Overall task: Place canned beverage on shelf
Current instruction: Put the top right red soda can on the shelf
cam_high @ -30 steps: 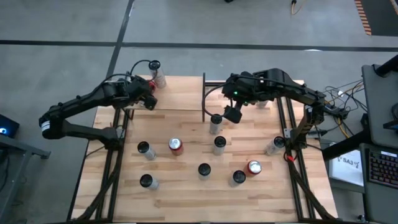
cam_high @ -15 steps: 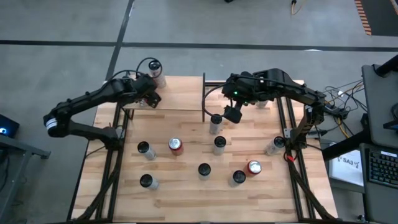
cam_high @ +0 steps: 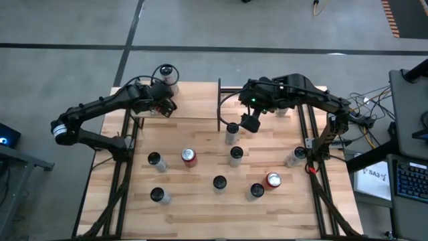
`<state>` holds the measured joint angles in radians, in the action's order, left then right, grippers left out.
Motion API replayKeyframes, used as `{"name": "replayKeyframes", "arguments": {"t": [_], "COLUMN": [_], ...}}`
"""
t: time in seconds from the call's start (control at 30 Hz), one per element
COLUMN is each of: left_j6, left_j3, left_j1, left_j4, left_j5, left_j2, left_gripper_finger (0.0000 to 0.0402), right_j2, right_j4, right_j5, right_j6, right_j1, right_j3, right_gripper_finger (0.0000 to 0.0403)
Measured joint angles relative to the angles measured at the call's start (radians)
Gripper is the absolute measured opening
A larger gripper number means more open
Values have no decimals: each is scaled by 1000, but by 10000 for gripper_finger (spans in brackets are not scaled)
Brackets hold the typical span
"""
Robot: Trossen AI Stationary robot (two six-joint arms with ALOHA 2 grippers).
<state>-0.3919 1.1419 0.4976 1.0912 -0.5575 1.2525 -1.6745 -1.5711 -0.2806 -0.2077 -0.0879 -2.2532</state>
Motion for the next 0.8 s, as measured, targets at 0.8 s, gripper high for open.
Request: {"name": "replayKeyframes", "arguments": {"t": [0.8], "left_j6": [-1], "left_j3": [-62], "left_j1": [1], "left_j4": [10], "left_j5": [-6], "left_j2": [-2], "left_gripper_finger": [278], "right_j2": [-1], "right_j4": [0], "right_j5": [0], "right_j6": [-1], "right_j1": [0], "right_j3": [0], "right_gripper_finger": [379]}}
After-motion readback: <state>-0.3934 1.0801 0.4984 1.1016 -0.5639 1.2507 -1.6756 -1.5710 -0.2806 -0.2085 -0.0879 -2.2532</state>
